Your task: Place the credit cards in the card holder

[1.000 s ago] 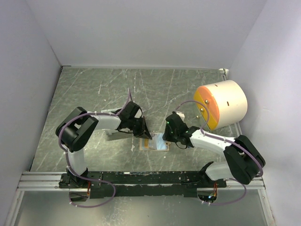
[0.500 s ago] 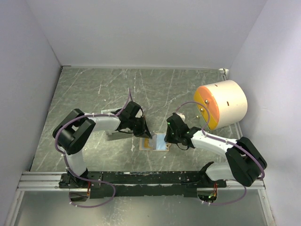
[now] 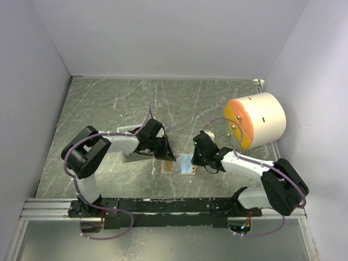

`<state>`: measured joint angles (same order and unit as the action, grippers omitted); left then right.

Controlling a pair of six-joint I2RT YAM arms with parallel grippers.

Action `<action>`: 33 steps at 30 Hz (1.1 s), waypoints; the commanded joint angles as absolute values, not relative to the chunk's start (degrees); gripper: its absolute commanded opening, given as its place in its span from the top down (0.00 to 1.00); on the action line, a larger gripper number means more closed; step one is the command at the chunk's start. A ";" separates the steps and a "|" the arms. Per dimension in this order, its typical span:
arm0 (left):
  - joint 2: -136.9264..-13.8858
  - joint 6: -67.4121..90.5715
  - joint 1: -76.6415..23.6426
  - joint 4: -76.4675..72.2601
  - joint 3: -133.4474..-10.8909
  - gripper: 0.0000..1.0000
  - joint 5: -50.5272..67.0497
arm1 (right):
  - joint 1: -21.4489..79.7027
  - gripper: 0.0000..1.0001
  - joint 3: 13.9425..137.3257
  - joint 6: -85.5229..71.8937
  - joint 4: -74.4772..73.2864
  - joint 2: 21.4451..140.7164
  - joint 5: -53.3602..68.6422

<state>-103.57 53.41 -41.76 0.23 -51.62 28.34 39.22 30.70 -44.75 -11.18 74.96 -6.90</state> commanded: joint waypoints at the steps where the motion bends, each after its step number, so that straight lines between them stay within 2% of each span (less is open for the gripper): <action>1: -106.51 52.00 -43.10 1.66 -51.39 0.93 28.38 | 39.30 0.91 28.57 -44.90 -12.06 75.76 -6.87; 22: -108.29 51.76 -43.94 3.21 -53.79 0.93 26.68 | 39.29 0.93 28.01 -45.53 -11.96 75.31 -7.16; 24: -108.28 51.77 -43.95 3.43 -53.64 0.93 25.92 | 39.29 0.90 28.61 -45.40 -12.88 74.89 -7.47; 28: -108.11 51.70 -43.88 3.11 -53.22 0.93 25.51 | 39.28 0.74 31.01 -45.11 -17.35 71.99 -8.00; 33: -107.18 51.82 -43.95 2.72 -52.64 0.93 25.31 | 39.44 0.74 33.34 -44.61 -21.64 66.05 -5.57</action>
